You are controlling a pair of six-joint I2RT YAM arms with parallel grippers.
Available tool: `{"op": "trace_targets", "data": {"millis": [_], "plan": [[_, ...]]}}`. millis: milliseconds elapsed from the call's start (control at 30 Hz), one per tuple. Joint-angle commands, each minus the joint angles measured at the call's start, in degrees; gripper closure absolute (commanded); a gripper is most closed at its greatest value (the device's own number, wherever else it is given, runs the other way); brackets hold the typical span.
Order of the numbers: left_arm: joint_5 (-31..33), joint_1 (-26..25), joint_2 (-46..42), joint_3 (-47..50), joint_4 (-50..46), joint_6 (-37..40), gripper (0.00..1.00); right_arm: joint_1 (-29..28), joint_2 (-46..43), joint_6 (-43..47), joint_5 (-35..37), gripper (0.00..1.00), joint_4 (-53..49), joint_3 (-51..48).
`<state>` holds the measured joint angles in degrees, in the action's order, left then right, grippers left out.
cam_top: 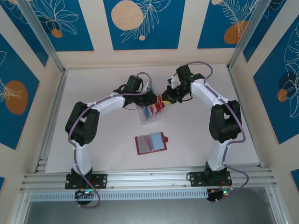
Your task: Put the credit cards into the card holder
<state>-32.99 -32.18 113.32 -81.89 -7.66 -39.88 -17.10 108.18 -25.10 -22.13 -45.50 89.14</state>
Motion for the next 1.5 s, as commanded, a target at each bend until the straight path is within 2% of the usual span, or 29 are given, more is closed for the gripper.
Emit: {"op": "trace_targets", "data": {"millis": [0,400,867,1033,1167,1467], "plan": [[2.4,-0.7,0.8,2.3,-3.1,1.6,0.87,0.1,-3.5,-0.8,-4.9,0.86,0.2,-0.6],[2.4,-0.7,0.9,2.3,-3.1,1.6,0.87,0.7,-3.7,-1.3,-6.1,0.85,0.8,-0.9],[2.4,-0.7,0.5,2.6,-3.2,1.6,0.87,0.8,-4.1,-1.4,-6.7,0.94,1.2,-1.2],[2.3,-0.4,-1.4,3.1,-3.1,1.4,0.87,0.0,-4.1,-0.8,-4.9,1.0,0.4,-1.1],[1.0,-0.2,-2.5,2.9,-2.6,0.9,0.87,-1.4,-3.9,-0.5,-1.7,1.0,-0.4,-0.9],[1.0,-0.2,-2.8,3.7,-2.1,0.4,0.87,-3.3,-3.4,0.1,0.3,1.0,-1.6,-0.1]]}}
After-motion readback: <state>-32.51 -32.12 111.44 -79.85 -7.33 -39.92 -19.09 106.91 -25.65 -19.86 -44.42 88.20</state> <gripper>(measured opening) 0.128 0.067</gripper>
